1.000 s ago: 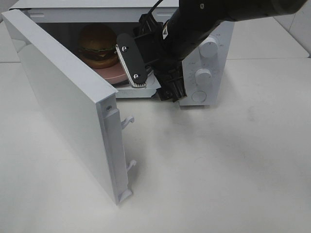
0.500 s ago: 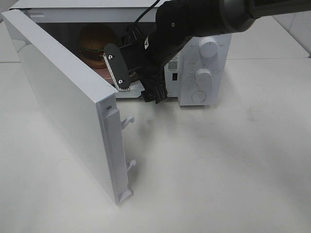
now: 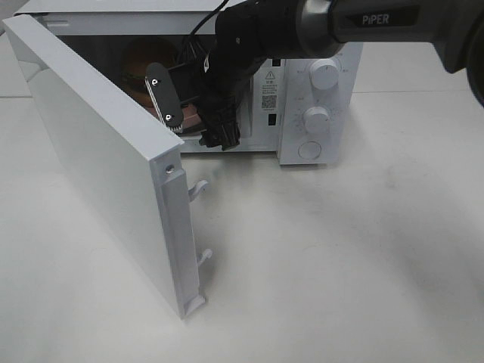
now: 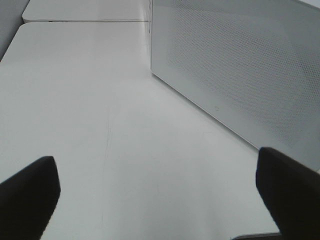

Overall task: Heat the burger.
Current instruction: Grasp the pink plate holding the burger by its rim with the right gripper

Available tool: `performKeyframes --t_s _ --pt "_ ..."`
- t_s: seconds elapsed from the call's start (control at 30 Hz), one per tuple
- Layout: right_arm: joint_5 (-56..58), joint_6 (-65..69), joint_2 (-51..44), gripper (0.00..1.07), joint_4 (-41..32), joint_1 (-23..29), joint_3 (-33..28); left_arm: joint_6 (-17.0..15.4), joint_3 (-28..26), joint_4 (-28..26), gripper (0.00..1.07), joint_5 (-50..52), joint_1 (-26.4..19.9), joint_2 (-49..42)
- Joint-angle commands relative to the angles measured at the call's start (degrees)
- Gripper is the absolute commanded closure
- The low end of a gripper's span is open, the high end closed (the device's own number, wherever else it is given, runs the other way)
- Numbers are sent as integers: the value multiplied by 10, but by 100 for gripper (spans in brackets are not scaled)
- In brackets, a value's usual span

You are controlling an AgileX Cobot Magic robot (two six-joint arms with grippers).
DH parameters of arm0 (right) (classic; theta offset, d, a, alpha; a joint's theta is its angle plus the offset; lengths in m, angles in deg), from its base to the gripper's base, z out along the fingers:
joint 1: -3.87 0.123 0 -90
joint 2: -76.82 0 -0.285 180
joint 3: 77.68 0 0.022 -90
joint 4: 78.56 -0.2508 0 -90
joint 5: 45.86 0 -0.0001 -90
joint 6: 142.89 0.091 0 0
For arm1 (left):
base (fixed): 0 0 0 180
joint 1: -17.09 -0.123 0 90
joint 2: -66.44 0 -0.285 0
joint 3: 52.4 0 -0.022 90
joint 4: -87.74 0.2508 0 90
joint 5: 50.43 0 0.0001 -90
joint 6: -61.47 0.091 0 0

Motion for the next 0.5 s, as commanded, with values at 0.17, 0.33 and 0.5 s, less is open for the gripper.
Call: performKeyframes --t_s 0.17,0.33,0.5 --pt "23 12 45 15 -1 2 74 -3 -1 -3 7 -1 -1 -10" --pt "23 12 65 17 -10 2 91 -3 -1 -3 7 -1 -1 -10" --pt "22 12 72 31 -13 2 93 -3 -1 -2 7 -1 -1 -10"
